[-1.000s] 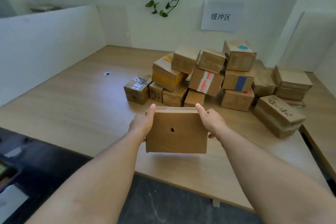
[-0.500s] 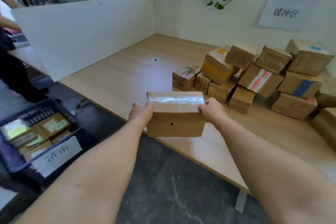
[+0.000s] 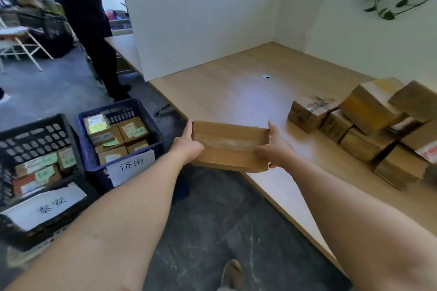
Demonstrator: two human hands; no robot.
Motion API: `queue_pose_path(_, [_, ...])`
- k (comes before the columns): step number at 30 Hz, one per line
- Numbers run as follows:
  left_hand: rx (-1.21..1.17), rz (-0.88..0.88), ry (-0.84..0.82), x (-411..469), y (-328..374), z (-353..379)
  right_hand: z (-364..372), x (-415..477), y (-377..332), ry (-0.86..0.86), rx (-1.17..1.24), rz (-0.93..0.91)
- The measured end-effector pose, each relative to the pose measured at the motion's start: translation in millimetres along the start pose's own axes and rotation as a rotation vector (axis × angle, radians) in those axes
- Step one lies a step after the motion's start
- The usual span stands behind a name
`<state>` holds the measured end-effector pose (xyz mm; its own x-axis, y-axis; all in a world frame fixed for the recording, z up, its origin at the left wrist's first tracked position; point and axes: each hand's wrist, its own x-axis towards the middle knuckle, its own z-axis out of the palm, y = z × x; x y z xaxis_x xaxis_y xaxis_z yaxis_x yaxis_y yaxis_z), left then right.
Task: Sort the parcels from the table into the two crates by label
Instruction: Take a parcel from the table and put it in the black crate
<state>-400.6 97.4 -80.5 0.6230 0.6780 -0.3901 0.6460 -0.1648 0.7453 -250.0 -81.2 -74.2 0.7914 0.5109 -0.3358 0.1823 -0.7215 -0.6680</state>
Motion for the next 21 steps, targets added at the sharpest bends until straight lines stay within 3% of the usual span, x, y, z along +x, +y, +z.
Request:
queue_pose_path(6, [-0.177, -0.025, 0.115, 42, -24, -44, 38, 61, -46, -0.159, -0.121, -0.107])
queue_pose_path(11, [-0.314, -0.128, 0.295, 83, -26, -80, 64, 122, -94, -0.262, -0.024, -0.182])
queue_pose_path(16, [-0.303, -0.221, 0.396, 124, -16, -108, 73, 177, -130, -0.230, -0.014, -0.196])
queue_pose_path(21, [-0.260, -0.166, 0.374, 157, -1, -122, 66, 221, -162, -0.214, 0.008, -0.338])
